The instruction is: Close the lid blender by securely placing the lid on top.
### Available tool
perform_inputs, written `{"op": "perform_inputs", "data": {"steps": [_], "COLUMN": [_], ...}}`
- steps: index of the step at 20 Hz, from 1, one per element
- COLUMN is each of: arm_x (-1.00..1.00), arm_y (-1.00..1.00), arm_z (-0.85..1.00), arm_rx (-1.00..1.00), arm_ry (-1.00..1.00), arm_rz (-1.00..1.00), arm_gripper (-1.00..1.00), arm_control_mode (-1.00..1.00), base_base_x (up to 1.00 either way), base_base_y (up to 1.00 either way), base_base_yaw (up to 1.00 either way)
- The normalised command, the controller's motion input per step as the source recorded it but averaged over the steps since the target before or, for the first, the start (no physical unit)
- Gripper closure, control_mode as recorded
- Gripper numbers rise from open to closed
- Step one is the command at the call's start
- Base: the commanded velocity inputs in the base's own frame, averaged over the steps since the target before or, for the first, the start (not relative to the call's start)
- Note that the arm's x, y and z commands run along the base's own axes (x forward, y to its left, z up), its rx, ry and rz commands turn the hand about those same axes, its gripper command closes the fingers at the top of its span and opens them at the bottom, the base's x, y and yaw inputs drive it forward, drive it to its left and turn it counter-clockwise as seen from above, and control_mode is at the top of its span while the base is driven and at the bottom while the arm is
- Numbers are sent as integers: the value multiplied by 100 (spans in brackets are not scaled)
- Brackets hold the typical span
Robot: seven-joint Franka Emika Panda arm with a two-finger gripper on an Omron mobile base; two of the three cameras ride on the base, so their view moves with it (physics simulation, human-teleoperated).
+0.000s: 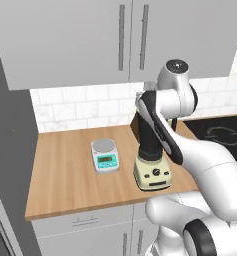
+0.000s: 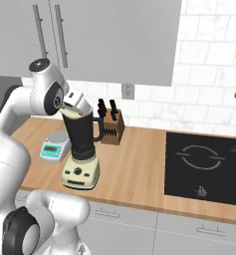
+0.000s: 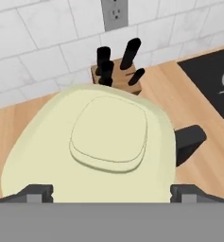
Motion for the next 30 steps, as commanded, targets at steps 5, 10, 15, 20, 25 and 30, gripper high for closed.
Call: {"op": "perform_inputs", "data": {"steps": [5, 10, 15, 20, 25, 30], "arm_x": [0, 4, -46, -98, -100, -100], "arm_y": [10, 18, 2, 27, 59, 63], "arm_z": [2, 8, 52, 3, -27, -13], "arm_rx": [-8, -18, -13, -17, -10, -1], "arm_ry": [9, 8, -5, -30, -31, -14], "arm_rz": [-4, -3, -2, 0, 0, -4], "arm_gripper": [-100, -100, -100, -100, -100, -100], "arm_control_mode": [-100, -100, -100, -100, -100, -100], "base_base_x": [0, 0, 0, 0, 0, 0], "base_base_y": [0, 0, 0, 0, 0, 0], "base_base_yaw": [0, 0, 0, 0, 0, 0]}}
